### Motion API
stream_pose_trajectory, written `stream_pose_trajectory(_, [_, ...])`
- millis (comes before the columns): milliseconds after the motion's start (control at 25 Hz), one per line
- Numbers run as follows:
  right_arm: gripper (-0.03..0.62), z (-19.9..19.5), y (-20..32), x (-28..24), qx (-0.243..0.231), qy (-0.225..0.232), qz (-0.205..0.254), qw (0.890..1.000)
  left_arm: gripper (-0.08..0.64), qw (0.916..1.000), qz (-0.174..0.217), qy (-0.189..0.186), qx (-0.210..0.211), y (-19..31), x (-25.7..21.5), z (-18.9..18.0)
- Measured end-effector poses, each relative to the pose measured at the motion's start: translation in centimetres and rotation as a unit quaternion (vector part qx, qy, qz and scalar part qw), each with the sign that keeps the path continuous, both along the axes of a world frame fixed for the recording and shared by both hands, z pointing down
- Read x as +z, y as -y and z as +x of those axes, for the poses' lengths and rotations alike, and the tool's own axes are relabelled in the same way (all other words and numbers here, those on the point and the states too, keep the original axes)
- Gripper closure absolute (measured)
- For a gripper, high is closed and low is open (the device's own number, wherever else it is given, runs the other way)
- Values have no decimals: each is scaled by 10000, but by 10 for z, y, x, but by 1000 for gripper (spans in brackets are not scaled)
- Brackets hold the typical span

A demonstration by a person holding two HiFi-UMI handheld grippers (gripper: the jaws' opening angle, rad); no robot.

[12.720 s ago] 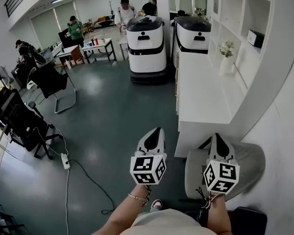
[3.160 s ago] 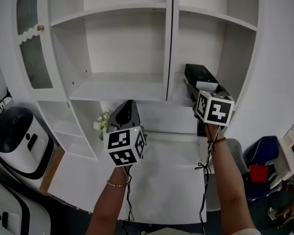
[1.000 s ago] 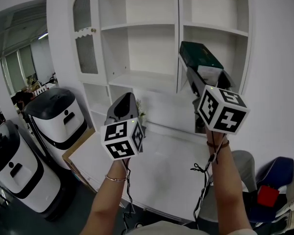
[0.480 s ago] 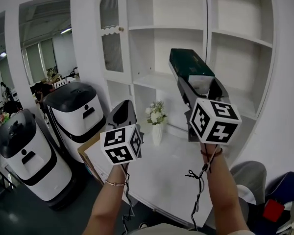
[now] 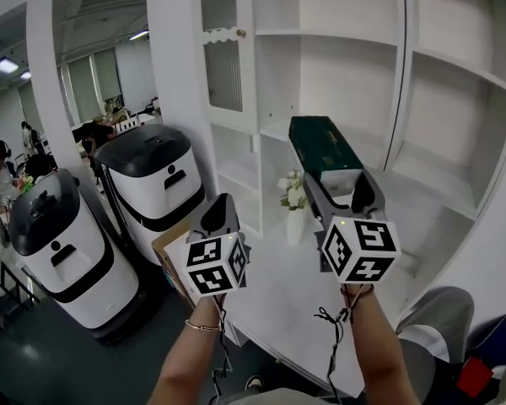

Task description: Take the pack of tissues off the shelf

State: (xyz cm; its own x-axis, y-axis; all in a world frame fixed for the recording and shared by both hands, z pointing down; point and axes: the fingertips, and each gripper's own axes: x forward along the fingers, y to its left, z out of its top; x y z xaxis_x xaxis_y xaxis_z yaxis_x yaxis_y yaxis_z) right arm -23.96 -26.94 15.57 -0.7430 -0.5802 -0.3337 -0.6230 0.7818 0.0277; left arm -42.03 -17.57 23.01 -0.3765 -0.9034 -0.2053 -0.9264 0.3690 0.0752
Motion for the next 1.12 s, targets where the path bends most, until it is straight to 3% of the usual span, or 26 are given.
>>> stream_pose_trajectory(480, [183,9,42,139,129,-362,-1093,9933,537,9981,-513,-232,249,45,88,9])
stream_pose_trajectory(880, [183,70,80,216,1044,-633,-1585,9798,537,9913,-942,-439,807,92,151,44])
stream_pose_trajectory(1120, [183,116,91,254,1692,-599,-1922,9648,537,9862,-1041,-447,1211,116,169,69])
